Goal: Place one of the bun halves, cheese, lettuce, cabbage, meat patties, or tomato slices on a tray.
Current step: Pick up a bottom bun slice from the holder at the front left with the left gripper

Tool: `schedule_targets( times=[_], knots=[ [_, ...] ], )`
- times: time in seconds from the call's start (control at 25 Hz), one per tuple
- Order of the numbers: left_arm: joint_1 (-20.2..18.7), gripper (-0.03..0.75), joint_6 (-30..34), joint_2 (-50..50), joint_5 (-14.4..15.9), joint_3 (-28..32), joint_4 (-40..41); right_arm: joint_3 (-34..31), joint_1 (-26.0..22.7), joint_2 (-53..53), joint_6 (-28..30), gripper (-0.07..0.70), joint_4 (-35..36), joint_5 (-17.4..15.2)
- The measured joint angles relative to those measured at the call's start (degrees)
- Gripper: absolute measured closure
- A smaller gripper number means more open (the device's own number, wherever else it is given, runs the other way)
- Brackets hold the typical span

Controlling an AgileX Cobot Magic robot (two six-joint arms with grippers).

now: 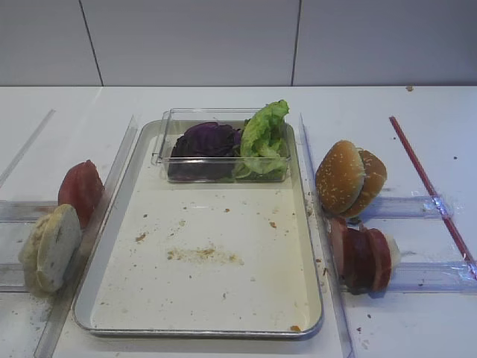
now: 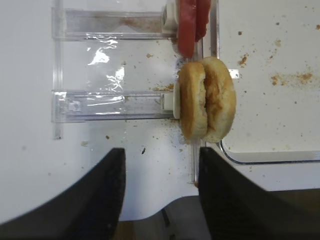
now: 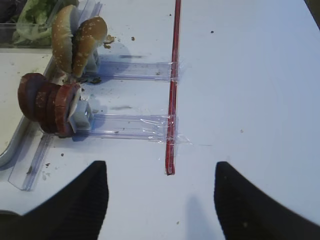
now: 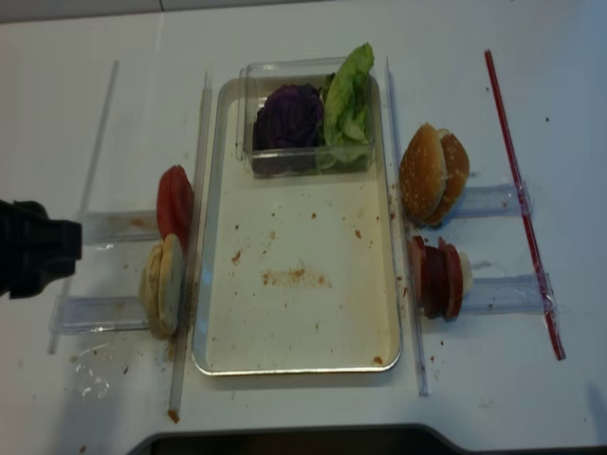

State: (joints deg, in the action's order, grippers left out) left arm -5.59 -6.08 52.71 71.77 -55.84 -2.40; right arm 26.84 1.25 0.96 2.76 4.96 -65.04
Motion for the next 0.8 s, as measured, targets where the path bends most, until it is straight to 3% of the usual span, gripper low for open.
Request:
schedule_targets(
  times=[0.4,0.8],
  knots=[
    [-0.4,0.384,0.8,6.1,-0.1,-0.1,-6.3,0.0,0.0,0.0,0.0,0.134,0.0,0.0],
    [-11.9,0.384,-3.9,14.8,-0.4,-1.4,-5.0,0.0,0.0,0.0,0.0,0.134,0.0,0.0]
  ],
)
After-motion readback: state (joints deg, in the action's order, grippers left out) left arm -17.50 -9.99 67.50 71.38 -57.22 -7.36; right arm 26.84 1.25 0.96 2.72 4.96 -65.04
